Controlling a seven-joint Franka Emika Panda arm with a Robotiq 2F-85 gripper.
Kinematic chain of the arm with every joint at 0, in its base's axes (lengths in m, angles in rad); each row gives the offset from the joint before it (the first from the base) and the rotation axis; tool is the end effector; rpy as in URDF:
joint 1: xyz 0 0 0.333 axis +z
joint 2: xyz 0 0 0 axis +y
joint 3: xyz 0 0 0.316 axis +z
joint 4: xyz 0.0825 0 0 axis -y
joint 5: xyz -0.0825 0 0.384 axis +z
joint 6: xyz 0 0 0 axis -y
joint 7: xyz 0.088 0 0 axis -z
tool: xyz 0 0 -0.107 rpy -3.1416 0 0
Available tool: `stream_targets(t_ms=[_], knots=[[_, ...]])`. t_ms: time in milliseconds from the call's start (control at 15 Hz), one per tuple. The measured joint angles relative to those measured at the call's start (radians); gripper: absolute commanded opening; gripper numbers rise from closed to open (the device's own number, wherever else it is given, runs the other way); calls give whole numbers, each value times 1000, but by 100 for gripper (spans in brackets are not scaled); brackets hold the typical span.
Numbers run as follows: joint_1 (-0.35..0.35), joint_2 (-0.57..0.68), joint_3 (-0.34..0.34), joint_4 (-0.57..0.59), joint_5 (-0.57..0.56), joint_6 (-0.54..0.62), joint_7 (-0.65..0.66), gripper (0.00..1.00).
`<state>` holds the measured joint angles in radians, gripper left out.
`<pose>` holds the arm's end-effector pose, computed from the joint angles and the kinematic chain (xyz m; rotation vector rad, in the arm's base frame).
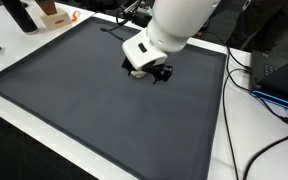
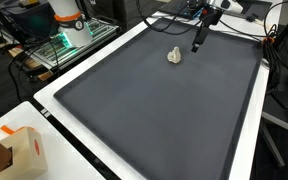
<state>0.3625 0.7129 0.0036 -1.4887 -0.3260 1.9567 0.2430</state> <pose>0.6513 0.2267 0.2358 2.7638 0.3943 -0.2068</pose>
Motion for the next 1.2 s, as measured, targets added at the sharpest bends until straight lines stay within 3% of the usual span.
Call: stream_targets(t_ms=[267,733,1200], knots=[[32,-26,8,-45,-85,86,-4,100],[46,-129,11,-243,-221,262,0,100],[55,-216,19,-387,-329,292,34,100]])
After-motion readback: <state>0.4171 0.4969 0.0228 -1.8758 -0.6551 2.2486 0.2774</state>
